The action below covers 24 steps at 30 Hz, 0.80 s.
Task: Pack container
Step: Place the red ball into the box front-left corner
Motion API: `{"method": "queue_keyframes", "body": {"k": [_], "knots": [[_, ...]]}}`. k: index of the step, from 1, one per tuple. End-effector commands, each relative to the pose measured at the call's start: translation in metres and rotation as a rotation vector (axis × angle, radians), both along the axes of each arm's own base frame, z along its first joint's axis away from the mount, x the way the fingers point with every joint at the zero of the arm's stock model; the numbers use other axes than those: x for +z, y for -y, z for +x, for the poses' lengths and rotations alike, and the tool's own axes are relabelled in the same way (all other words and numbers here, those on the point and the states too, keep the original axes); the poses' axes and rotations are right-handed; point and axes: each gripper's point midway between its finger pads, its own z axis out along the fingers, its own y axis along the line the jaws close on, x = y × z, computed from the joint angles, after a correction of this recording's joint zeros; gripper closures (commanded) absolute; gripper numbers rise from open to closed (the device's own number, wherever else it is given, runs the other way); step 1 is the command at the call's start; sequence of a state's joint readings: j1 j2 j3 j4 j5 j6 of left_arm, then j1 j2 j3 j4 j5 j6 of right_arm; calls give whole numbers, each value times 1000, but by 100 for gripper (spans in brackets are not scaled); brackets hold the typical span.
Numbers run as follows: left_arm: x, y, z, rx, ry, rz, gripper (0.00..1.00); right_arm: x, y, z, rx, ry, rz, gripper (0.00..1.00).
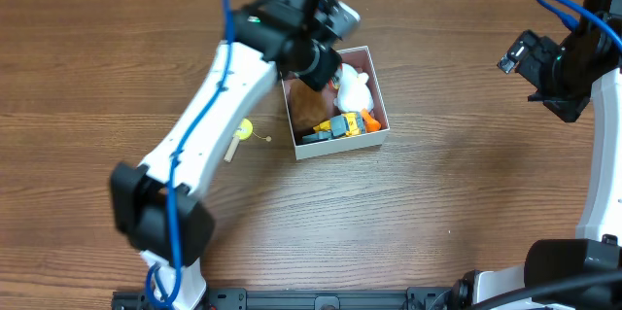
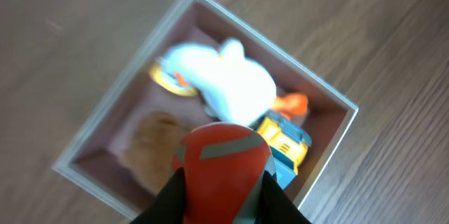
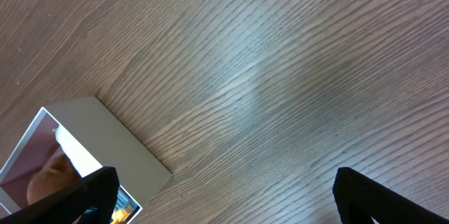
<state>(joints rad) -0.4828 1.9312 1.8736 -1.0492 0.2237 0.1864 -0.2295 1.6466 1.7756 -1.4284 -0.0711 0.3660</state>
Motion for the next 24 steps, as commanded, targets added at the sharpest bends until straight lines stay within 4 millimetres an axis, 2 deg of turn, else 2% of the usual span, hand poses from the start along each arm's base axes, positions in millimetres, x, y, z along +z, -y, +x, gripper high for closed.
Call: {"method": "queue_keyframes", "body": {"k": [1, 5, 7, 12, 15, 17, 21, 24], "knots": [[-47, 3, -5, 5, -106, 98, 80, 1, 2, 0, -5, 2, -9, 0], [-73, -5, -15, 17, -196, 155, 82, 1, 2, 0, -5, 2, -9, 0], [-78, -10, -18, 20, -213, 184, 76, 1, 2, 1, -5, 4, -10, 0], [-83, -24, -41, 2, -307, 247, 73, 2, 3, 2, -5, 10, -11, 0], [-84, -26, -45, 2, -326, 259, 53, 2, 3, 2, -6, 10, -11, 0], [-84, -27, -47, 1, -332, 262, 25, 2, 3, 2, -5, 10, -11, 0], [-83, -27, -46, 0, -329, 261, 14, 2, 3, 2, -6, 10, -11, 0], [-70, -29, -46, 5, -327, 259, 18, 2, 3, 2, -5, 10, -11, 0]]}}
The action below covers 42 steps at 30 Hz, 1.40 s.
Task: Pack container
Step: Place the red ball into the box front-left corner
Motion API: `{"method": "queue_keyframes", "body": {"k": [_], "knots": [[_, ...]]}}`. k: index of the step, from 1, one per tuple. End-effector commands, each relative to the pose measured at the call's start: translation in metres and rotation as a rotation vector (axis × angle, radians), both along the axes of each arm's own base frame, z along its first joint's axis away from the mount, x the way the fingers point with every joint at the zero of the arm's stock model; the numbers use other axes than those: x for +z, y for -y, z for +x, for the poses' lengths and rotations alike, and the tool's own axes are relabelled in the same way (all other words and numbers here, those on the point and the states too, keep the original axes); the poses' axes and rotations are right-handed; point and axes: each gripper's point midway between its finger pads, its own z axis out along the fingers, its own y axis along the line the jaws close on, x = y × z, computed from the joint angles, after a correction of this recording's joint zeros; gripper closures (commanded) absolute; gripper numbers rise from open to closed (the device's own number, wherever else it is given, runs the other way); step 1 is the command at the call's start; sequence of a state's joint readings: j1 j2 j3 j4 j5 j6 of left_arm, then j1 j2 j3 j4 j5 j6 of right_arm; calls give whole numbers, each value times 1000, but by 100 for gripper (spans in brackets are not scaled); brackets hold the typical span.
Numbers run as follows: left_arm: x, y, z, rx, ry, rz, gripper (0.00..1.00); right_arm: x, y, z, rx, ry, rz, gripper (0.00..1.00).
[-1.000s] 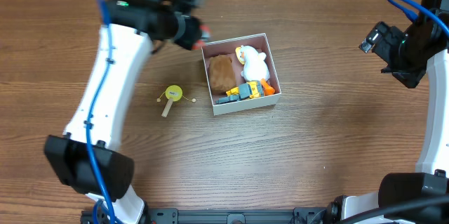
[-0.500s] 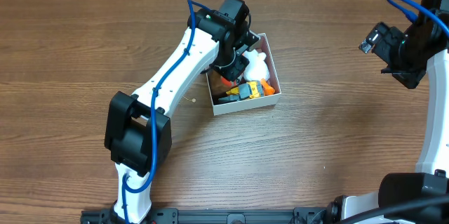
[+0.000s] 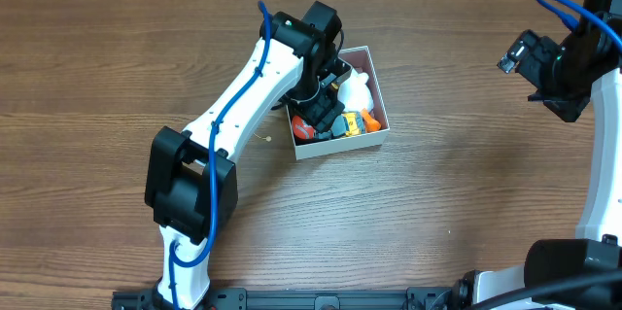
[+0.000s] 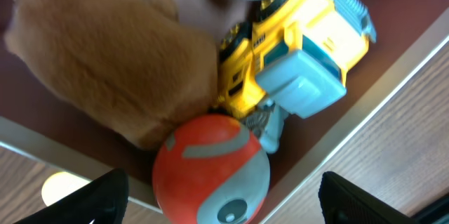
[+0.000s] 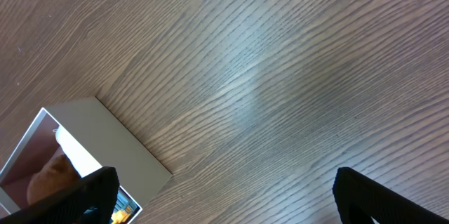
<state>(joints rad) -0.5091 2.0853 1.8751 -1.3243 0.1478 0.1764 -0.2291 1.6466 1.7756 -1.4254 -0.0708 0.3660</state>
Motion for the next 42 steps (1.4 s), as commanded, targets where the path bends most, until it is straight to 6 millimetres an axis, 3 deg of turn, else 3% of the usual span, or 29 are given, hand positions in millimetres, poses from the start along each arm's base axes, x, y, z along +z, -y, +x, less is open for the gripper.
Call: {"method": "queue_keyframes", "body": {"k": [1, 4, 6, 9, 12, 18, 25, 29, 30, 33, 36, 39, 42], "knots": [[22, 0, 7, 5, 22, -11, 19, 2, 2, 2, -6, 8, -10, 0], [68, 8, 13, 8, 68, -81, 13, 2, 3, 2, -6, 11, -11, 0], [89, 10, 12, 5, 89, -109, 96, 2, 3, 2, -6, 11, -11, 0], [94, 7, 7, 8, 74, -102, 96, 2, 3, 2, -6, 10, -11, 0], [79, 3, -2, 9, 19, -72, 96, 2, 3, 2, -6, 11, -11, 0], [22, -7, -19, 13, -101, -7, 96, 2, 3, 3, -6, 14, -12, 0], [-38, -8, -20, 23, -107, -2, 92, 2, 3, 4, -6, 18, -12, 0], [-55, -7, -17, 26, -84, -14, 90, 2, 3, 4, -6, 18, -12, 0], [-55, -7, -17, 25, -86, -14, 96, 2, 3, 4, -6, 17, -12, 0], [-42, -5, -13, 26, -76, -20, 96, 2, 3, 4, -6, 19, -12, 0], [0, 2, -1, 24, -32, -50, 90, 2, 3, 4, -6, 18, -12, 0], [57, 5, 5, 16, 38, -86, 76, 2, 3, 4, -6, 18, -13, 0], [114, -8, 5, 16, 139, -64, 45, 3, 3, 4, -6, 20, -13, 0]]}}
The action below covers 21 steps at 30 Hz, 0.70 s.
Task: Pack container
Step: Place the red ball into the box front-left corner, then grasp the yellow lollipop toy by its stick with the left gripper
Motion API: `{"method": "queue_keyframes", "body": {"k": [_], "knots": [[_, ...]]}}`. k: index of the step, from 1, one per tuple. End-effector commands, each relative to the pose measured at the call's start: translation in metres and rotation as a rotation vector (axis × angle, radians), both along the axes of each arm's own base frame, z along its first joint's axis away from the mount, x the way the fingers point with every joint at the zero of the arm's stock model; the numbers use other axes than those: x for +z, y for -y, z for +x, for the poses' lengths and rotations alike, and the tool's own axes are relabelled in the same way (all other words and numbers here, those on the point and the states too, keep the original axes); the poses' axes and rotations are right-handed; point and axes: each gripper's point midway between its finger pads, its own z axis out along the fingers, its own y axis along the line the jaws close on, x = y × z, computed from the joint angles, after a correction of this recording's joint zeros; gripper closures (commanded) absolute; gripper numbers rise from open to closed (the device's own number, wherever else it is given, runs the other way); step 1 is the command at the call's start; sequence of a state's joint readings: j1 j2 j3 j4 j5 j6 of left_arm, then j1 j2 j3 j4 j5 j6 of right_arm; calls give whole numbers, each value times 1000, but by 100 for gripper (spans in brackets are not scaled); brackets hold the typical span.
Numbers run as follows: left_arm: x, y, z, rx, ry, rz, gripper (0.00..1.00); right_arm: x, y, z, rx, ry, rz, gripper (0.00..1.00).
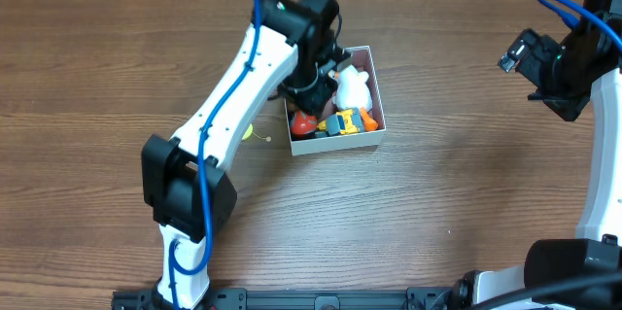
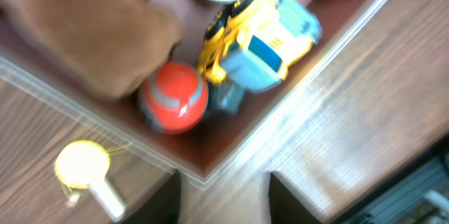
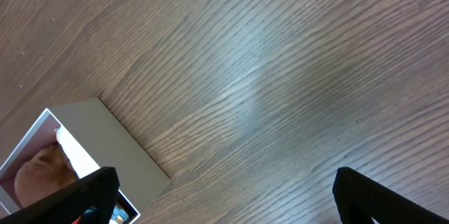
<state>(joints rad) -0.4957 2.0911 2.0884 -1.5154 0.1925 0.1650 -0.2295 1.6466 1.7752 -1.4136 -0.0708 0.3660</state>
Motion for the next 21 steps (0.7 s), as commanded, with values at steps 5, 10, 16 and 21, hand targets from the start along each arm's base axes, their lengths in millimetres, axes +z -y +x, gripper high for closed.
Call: {"method": "queue_keyframes", "body": {"k": [5, 10, 16, 21], "knots": [[94, -68, 20, 208, 243, 114, 25, 2, 2, 2, -6, 11, -10, 0], [54, -124, 29, 456, 60, 82, 29, 2, 3, 2, -6, 11, -11, 0], [18, -156, 17, 504, -54, 135, 44, 3, 3, 5, -6, 22, -13, 0], [53, -156, -16, 514, -40, 91, 44, 3, 3, 5, -6, 22, -13, 0]]}}
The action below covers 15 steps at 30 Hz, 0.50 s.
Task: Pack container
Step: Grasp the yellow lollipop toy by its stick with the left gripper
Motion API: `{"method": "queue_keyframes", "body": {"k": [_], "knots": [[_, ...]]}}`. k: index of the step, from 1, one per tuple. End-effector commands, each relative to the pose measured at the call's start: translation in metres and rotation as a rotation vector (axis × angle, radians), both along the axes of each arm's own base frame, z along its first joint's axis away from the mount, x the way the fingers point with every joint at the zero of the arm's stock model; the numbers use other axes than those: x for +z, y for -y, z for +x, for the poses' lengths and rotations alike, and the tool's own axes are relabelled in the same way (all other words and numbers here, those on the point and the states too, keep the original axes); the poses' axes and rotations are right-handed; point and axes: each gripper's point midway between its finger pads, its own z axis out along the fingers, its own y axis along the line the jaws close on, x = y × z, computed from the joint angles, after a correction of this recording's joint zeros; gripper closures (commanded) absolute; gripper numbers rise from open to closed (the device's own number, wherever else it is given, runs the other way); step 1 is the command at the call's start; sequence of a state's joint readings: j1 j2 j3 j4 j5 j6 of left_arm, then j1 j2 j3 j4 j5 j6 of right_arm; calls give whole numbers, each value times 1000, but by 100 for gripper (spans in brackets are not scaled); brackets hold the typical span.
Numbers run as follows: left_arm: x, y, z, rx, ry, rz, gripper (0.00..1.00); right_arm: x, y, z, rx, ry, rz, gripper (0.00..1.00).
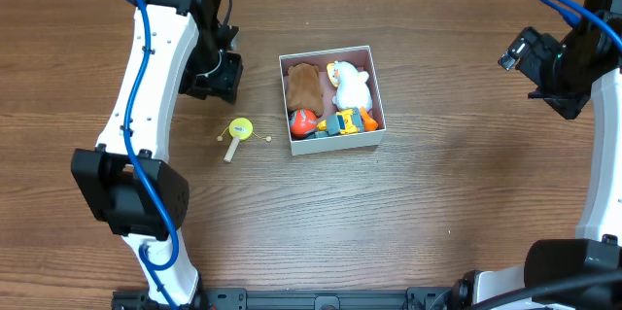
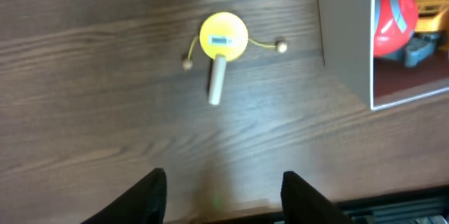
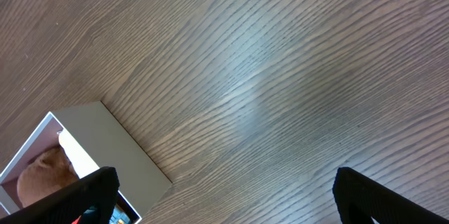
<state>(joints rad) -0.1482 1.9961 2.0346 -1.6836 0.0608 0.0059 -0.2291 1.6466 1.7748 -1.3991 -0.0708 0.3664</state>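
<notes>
The white box (image 1: 377, 133) holds a brown plush (image 1: 303, 84), a white duck (image 1: 352, 86), a red ball (image 1: 302, 120) and a yellow truck (image 1: 346, 123). A yellow rattle drum (image 1: 237, 132) with a wooden handle lies on the table left of the box; in the left wrist view the drum (image 2: 223, 36) lies beside the box wall (image 2: 345, 34). My left gripper (image 2: 223, 199) hangs open and empty above the table, up and left of the drum. My right gripper (image 3: 228, 199) is open and empty far to the right.
The wooden table (image 1: 457, 203) stretches bare between the box and the right arm (image 1: 559, 62). The left arm (image 1: 155, 67) runs down the left side to its base at the front edge.
My left gripper has moved from over the box's front left corner to the left, and now sits over the table beside the drum. The box's contents and the right arm are unchanged.
My left gripper held the red ball above the box. Then it stood open low in the box, with the ball lying in the front left corner. It was then higher over that corner, and now it is clear of the box near the drum.
</notes>
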Motion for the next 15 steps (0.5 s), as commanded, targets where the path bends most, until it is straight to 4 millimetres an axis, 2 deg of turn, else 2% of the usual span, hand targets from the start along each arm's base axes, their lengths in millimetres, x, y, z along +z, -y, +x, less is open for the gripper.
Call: {"method": "queue_keyframes", "body": {"k": [1, 3, 5, 9, 10, 12, 15], "knots": [[41, 3, -30, 21, 91, -61, 42, 2, 2, 1, -6, 7, -9, 0], [44, -6, -45, 39, 109, -26, 38, 1, 2, 0, -6, 4, -9, 0], [37, -9, -53, 38, 136, -22, 35, 2, 2, 1, -5, 5, -9, 0], [-19, -7, -38, 4, 225, -36, 27, 2, 2, 1, -5, 6, -9, 0], [-42, -7, -36, -6, 222, -35, 25, 2, 2, 1, -6, 6, -9, 0], [-74, -6, -31, -25, 217, -34, 18, 2, 2, 1, -6, 5, -9, 0], [-103, -4, -23, -83, 211, -39, 17, 2, 2, 1, -6, 5, -9, 0]]}}
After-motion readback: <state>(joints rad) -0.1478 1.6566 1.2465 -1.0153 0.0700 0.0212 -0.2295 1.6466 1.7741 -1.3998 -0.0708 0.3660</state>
